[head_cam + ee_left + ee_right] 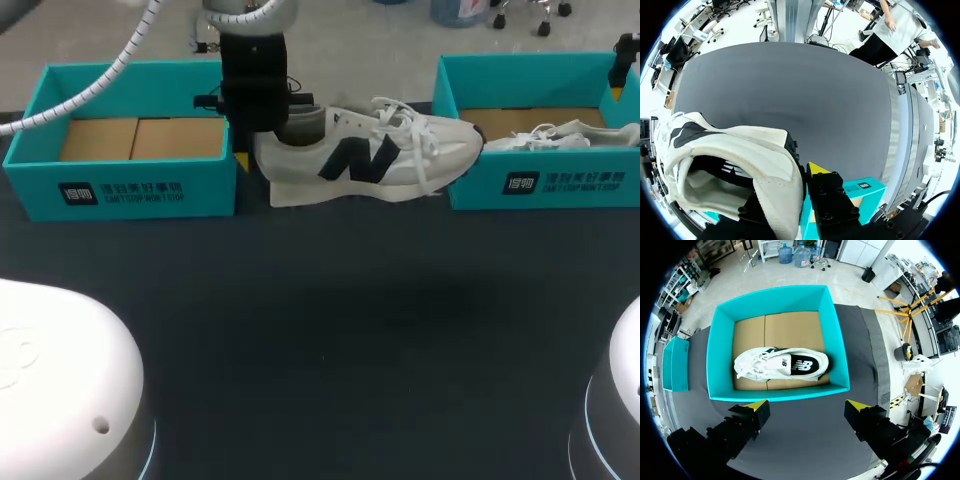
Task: Take the shoe out of the shoebox, open the shoe tongue, remove and reinsert the insole, then place the shoe into the shoebox
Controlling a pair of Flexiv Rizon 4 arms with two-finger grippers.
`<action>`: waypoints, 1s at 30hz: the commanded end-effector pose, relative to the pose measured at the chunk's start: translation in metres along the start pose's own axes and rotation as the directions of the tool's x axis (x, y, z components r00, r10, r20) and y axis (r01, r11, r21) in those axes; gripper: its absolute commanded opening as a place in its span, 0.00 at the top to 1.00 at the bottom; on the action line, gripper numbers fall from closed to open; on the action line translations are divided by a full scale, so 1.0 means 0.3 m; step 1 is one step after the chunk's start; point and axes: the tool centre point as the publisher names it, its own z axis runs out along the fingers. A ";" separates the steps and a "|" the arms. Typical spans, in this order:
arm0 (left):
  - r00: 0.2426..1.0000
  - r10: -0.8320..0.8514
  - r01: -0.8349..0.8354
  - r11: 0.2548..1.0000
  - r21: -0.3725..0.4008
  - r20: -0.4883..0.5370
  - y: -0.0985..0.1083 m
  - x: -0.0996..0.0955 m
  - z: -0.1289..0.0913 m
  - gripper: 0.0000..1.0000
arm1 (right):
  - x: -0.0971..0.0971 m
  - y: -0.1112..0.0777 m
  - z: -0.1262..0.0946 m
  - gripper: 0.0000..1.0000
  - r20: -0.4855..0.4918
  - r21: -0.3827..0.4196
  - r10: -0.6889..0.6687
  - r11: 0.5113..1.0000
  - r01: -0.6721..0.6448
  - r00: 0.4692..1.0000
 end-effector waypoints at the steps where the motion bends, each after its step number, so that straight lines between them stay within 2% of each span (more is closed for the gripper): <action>1: 1.000 -0.007 0.007 1.000 -0.010 -0.012 -0.018 -0.021 0.036 1.00 | -0.001 0.001 0.001 0.00 0.000 0.001 0.000 1.000 0.000 1.000; 4: 1.000 0.009 -0.009 1.000 -0.006 -0.014 -0.027 -0.023 0.073 1.00 | -0.001 0.001 0.001 0.00 0.000 0.001 0.000 1.000 0.000 1.000; 6: 0.999 0.026 -0.027 0.999 -0.046 -0.022 -0.034 -0.029 0.103 1.00 | -0.001 0.001 0.001 0.00 0.000 0.001 0.000 1.000 0.000 1.000; 10: 0.997 0.019 -0.021 1.000 -0.023 -0.068 -0.042 -0.041 0.188 1.00 | -0.001 0.001 0.001 0.00 0.000 0.001 0.000 1.000 0.000 1.000; 19: 0.997 -0.002 0.002 1.000 0.006 -0.080 -0.072 -0.054 0.376 1.00 | -0.001 0.001 0.001 0.00 0.000 0.001 0.000 1.000 0.000 1.000; 30: 0.990 -0.001 -0.003 1.000 -0.030 -0.140 -0.114 -0.106 0.615 1.00 | -0.001 0.001 0.001 0.00 0.000 0.001 0.000 1.000 0.000 1.000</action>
